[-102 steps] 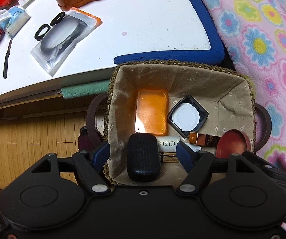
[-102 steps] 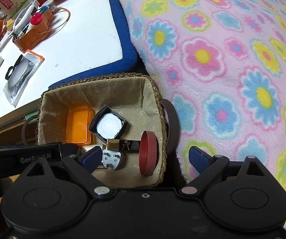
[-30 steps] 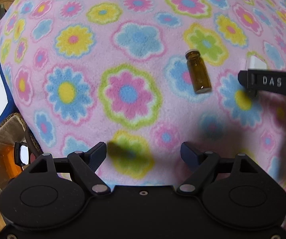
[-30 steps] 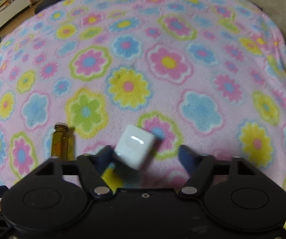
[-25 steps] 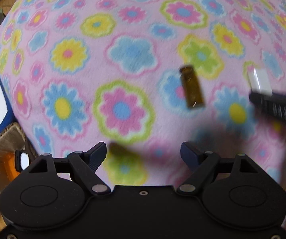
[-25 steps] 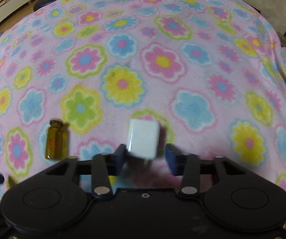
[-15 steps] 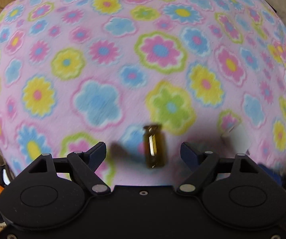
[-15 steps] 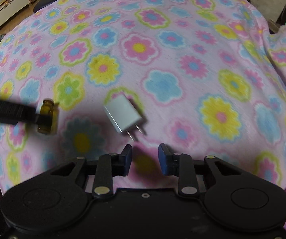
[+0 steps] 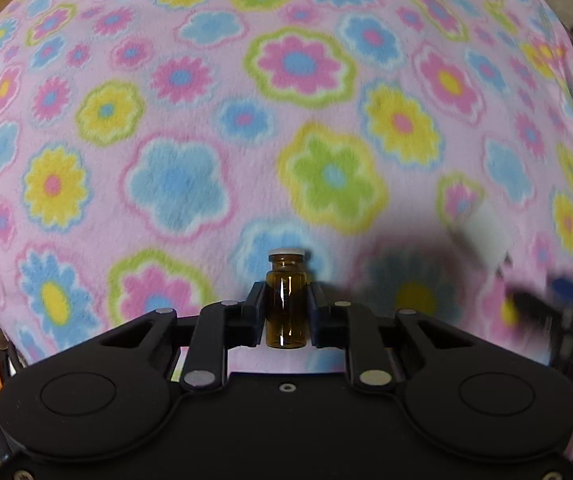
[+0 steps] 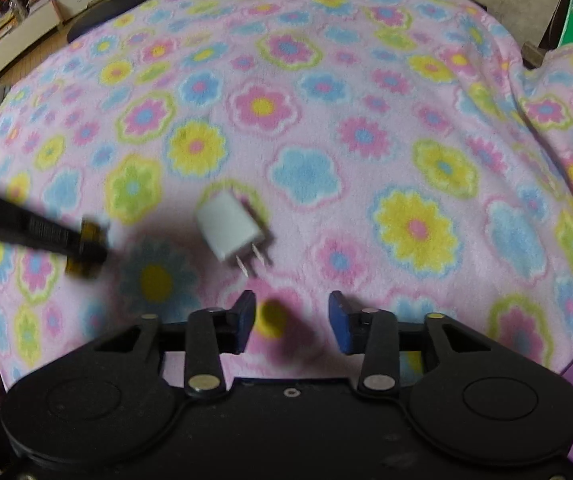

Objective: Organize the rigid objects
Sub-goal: 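Grasp the amber glass vial with the left tool while the right grasps the white charger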

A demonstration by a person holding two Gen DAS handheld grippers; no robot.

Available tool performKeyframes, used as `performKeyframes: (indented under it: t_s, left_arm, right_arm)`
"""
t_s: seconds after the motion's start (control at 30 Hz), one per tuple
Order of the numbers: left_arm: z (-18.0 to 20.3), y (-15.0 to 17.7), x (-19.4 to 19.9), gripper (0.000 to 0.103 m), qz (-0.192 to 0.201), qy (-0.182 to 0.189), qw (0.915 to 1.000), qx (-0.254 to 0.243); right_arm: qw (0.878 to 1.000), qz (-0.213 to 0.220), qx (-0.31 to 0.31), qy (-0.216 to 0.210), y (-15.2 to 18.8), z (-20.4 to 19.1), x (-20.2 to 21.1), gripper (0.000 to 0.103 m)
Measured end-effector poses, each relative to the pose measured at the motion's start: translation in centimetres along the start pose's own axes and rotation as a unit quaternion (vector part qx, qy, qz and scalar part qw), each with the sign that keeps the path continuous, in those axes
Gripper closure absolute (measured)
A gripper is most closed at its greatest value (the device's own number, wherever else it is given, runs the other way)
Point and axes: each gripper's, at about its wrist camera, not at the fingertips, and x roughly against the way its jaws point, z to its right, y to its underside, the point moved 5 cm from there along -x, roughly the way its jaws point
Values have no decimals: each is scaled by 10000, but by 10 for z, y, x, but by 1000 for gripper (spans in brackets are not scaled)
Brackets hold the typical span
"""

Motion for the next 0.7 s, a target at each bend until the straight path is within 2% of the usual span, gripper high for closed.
performKeyframes:
  t_s: [0.1,0.3,0.37,0.4,0.47,0.6,0.7]
  left_arm:
    - [-2,21,6,84,-102,3,9990,-439]
    - [-2,61,11,84,-213,-165,9927,-1179]
    - [0,69,12,84,-224,-205,9907,-1328]
    - [2,73,12,84,-226,-223,9896,-1406]
    - [8,83,13,84,-228,-251,9869,-1580]
    - [22,96,11,84,-259,-358,9761,-2126]
    - [37,112,11,84,-307,-487,9549,-2913]
  right_arm:
    - [9998,153,-140,-67,-17,-6,-1,39]
    - [9993,108,328,103,-36,-33,-32,34]
    - [9988,-64,474,92,-35,-38,-45,40]
    - [9983,-181,541,90,-33,-40,-50,56]
    - [9965,-115,794,224,-31,-42,-46,70]
    - [9914,-383,1247,-49,-13,-38,-33,71]
    - [9801,-549,1905,-47,11,-34,-19,71]
